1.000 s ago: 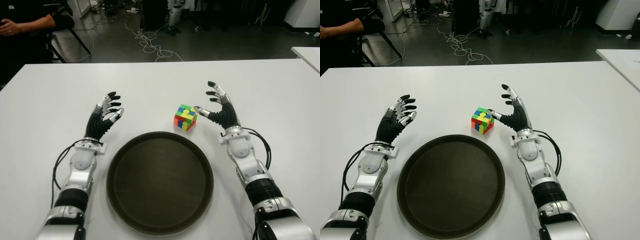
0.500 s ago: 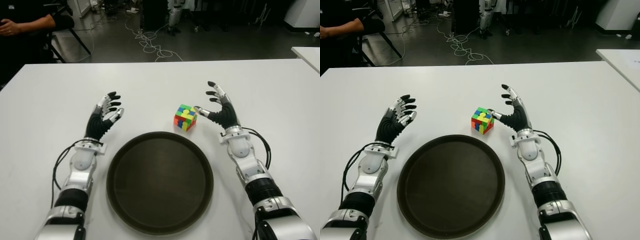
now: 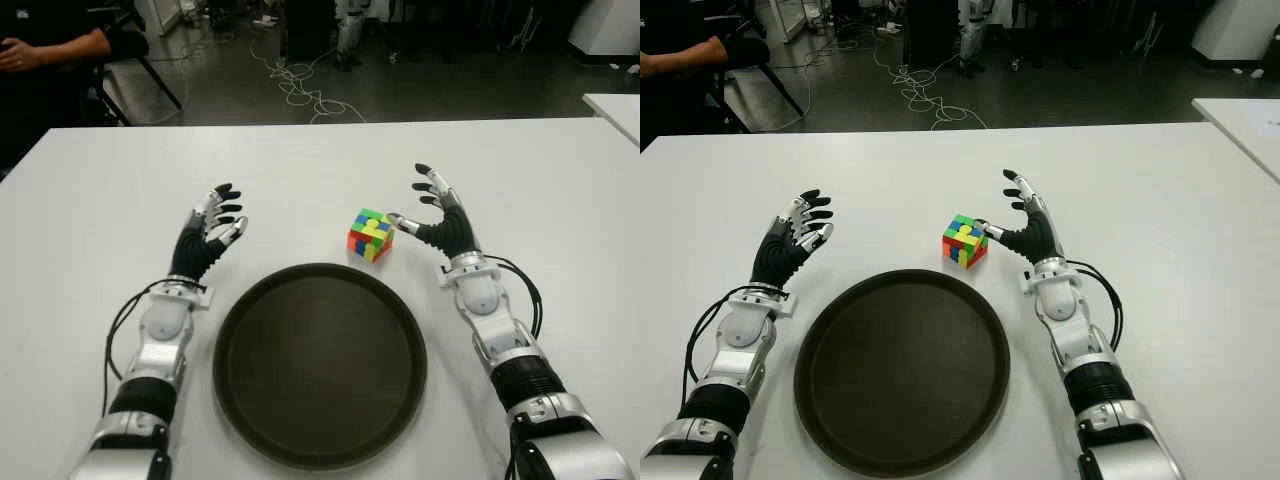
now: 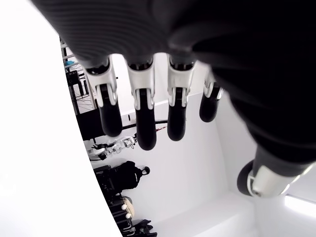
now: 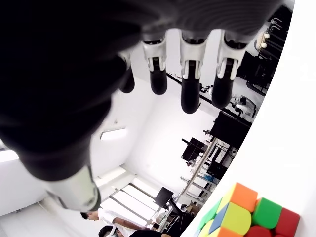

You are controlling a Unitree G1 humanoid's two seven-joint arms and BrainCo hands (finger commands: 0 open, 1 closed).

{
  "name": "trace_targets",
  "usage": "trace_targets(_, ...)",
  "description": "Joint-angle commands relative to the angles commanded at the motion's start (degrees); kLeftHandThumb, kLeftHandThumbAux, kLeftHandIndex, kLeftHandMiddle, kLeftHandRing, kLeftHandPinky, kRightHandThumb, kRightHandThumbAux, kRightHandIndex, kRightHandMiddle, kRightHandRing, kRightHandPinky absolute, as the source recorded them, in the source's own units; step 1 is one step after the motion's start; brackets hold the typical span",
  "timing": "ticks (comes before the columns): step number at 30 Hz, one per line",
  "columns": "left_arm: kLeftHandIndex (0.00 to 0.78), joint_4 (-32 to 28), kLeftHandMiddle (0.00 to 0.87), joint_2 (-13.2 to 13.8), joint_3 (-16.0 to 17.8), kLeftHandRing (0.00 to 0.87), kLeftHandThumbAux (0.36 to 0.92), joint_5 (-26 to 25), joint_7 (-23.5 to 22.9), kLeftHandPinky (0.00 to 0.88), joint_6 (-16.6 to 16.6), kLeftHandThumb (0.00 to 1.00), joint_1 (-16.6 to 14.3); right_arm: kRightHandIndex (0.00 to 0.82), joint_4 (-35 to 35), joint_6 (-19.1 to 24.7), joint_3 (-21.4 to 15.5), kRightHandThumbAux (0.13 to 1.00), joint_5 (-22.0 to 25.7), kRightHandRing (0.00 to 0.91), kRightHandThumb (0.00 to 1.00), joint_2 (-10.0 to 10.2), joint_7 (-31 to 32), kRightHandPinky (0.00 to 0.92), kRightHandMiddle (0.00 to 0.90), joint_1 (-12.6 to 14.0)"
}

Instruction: Pick up the Rubik's Cube and put it in the plate

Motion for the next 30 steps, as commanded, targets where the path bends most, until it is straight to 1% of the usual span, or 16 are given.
trace_targets(9, 0.143, -0.56, 0.2, 0.1, -0.19, 0.226, 0.557, 0.33, -0.19, 0.24, 0.27, 0.144, 0.13, 0.098, -0.18, 0.64, 0.01, 0.753, 0.02, 0.171, 0.227, -0.2, -0.19, 0.207, 0.13, -0.01)
trace_targets(14, 0.149, -0.79, 0.209, -0.11, -0.18, 0.229, 0.566, 0.65, 0.4, 0.237, 0.12, 0.15, 0.31, 0.09, -0.65, 1.29, -0.11, 0.749, 0.63, 0.151, 0.205, -0.23, 0.56, 0.181, 0.113, 0.16)
trace_targets(21, 0.147, -1.07, 0.207, -0.28, -0.17, 0.23, 0.561, 0.42, 0.31, 0.247, 1.03, 0.144, 0.32, 0.098, -0.9, 1.4, -0.26, 0.759, 0.99, 0.159, 0.216, -0.36, 1.13, 0.205, 0.121, 0.2)
trace_targets(24, 0.15, -1.03, 0.21, -0.33, -0.15, 0.231, 0.56, 0.56, 0.6, 0.219, 0.92, 0.149, 0.3, 0.101, -0.99, 1.62, -0.31, 0.762, 1.12, 0.161, 0.229, -0.36, 1.39, 0.203, 0.122, 0.2)
trace_targets(30, 0.152, -0.54, 0.206, -0.36, -0.09, 0.222, 0.565, 0.53, 0.85, 0.217, 0.38, 0.156, 0.3, 0.1, -0.89, 1.76, -0.22, 0.758, 0.79, 0.16, 0.232, -0.44, 1.35, 0.205, 0.12, 0.23)
